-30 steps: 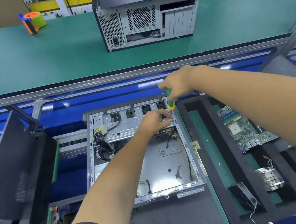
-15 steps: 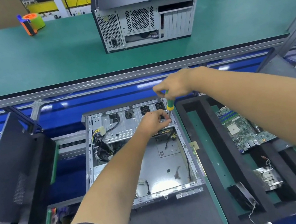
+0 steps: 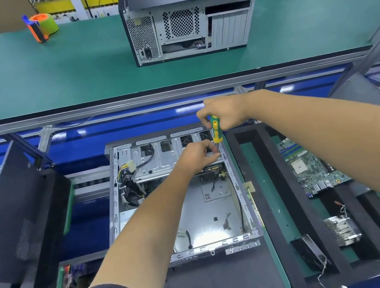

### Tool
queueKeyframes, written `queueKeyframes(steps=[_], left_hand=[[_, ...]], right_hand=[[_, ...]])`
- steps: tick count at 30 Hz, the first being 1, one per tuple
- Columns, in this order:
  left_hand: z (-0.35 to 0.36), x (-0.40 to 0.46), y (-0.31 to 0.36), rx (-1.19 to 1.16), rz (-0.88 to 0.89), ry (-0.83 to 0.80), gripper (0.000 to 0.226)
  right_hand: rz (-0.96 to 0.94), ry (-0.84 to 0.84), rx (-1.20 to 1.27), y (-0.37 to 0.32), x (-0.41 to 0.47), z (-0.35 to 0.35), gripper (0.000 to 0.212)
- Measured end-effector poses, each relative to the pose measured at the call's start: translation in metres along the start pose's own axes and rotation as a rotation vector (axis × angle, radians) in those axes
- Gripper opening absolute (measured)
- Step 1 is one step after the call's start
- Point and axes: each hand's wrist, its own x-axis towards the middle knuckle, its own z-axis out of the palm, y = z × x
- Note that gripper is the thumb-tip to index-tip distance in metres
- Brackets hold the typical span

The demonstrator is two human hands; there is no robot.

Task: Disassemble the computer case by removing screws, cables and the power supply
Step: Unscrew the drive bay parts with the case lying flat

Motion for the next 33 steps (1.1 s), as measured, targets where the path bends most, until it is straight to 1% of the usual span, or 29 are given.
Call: queueKeyframes(steps=[5,9,11,16,22,27,31,33], left_hand=[[0.0,0.001,-0.001,0.005,0.012,-0.008,0.015],[-0.001,0.001,0.0,0.023,0.012,-0.02,0.014],[-0.001,0.001,0.0,0.047,0.01,-0.021,0.016],[0.0,0.0,0.002,0.119,0.031,-0.035,0.018],[0.001,0.0,0.001,0.144,0.061,-0.012,0.019],[0.0,0.0,0.0,0.139,0.083,-0.014,0.019],[-0.004,0.003,0.0,0.168,0.083,-0.07,0.02],[-0.008,0.007,0.001,0.232,0.102,-0.122,0.022]], right_hand=[[0.052,0.031,0.053,0.006,-0.002,0.0,0.026],[0.078,0.152,0.094,0.008,-0.007,-0.005,0.026],[0.106,0.183,0.103,0.01,-0.009,-0.009,0.026],[0.157,0.17,0.131,0.013,-0.017,-0.005,0.025],[0.175,0.182,0.141,0.012,-0.024,0.004,0.032],[0.197,0.187,0.125,0.012,-0.025,0.004,0.03],[0.228,0.2,0.118,0.012,-0.026,0.003,0.023],[0.25,0.221,0.142,0.013,-0.027,0.003,0.02]])
